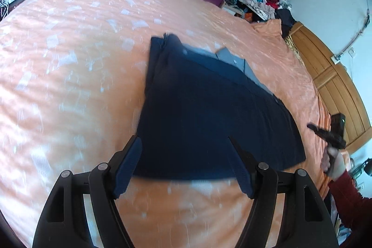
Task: Fold small clothes
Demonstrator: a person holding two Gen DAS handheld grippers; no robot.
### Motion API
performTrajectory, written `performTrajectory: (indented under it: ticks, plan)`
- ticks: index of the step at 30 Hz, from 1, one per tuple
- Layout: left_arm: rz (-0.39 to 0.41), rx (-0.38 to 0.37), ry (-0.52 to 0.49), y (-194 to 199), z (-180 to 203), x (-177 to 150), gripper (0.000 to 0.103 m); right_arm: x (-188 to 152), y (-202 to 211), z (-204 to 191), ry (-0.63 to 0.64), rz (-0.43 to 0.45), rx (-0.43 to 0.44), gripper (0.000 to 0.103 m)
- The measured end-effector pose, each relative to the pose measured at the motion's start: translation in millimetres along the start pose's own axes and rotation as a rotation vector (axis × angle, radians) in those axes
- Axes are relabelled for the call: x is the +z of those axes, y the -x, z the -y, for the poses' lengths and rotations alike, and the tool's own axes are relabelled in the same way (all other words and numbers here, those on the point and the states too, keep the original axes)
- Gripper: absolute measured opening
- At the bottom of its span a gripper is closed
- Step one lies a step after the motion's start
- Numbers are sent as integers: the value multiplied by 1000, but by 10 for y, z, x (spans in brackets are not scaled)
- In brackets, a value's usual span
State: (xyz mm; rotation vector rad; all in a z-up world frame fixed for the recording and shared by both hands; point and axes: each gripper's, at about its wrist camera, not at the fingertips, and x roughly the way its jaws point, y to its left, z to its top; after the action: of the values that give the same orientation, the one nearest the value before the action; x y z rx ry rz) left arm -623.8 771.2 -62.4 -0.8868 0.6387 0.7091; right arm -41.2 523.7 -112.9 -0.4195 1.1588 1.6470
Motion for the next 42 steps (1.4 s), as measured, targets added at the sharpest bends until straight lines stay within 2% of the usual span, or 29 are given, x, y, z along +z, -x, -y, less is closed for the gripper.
performTrajectory:
  ticks: [2,3,4,6,8,9,10,12,14,20,24,30,32,35,38,39,40,41,42]
  plan:
    - [-27,-20,-5,-36,20,-84,75,-296,-166,143,-9,-122,-37,5]
    - [-44,-29,0,-60,26,-137,76,-357,-140,301,-39,-126,-81,0]
    - [-52,-28,3,-65,42,-171,75,-388,-34,489,-99,-96,-104,0]
    - [-59,-24,17,-35,27,-240,75,-380,279,686,-175,-6,-186,7]
    - [-60,-43,56,17,-12,-316,75,-384,553,660,-212,79,-113,11]
    - [-63,-53,66,41,-19,-370,75,-397,569,609,-214,80,-88,25]
    - [-63,-56,74,52,-22,-418,75,-430,539,555,-214,64,-67,48]
    - [-67,-98,120,35,-46,-512,75,-530,398,490,-219,21,-66,61]
    - [-62,-131,164,-25,-63,-575,75,-634,250,503,-246,-5,-50,61]
    - [-17,-145,254,-239,-54,-529,75,-730,252,571,-356,70,39,62]
    - [41,-95,327,-407,-129,-425,75,-726,267,558,-351,78,36,62]
    - [179,-72,363,-574,-75,-285,76,-749,254,546,-351,85,32,63]
    - [222,-78,399,-627,-93,-247,76,-746,234,530,-344,85,27,64]
    - [242,-94,498,-729,-227,-222,79,-751,213,493,-328,82,13,64]
    - [263,-112,537,-735,-277,-217,78,-768,222,487,-328,86,9,64]
    - [269,-110,533,-739,-271,-212,70,-778,235,483,-329,87,3,63]
    - [277,-97,535,-743,-269,-217,42,-773,245,470,-330,85,-5,62]
    - [287,-110,544,-749,-281,-239,19,-759,278,428,-328,82,-24,62]
    - [286,-93,548,-757,-285,-249,3,-743,323,368,-315,87,-43,60]
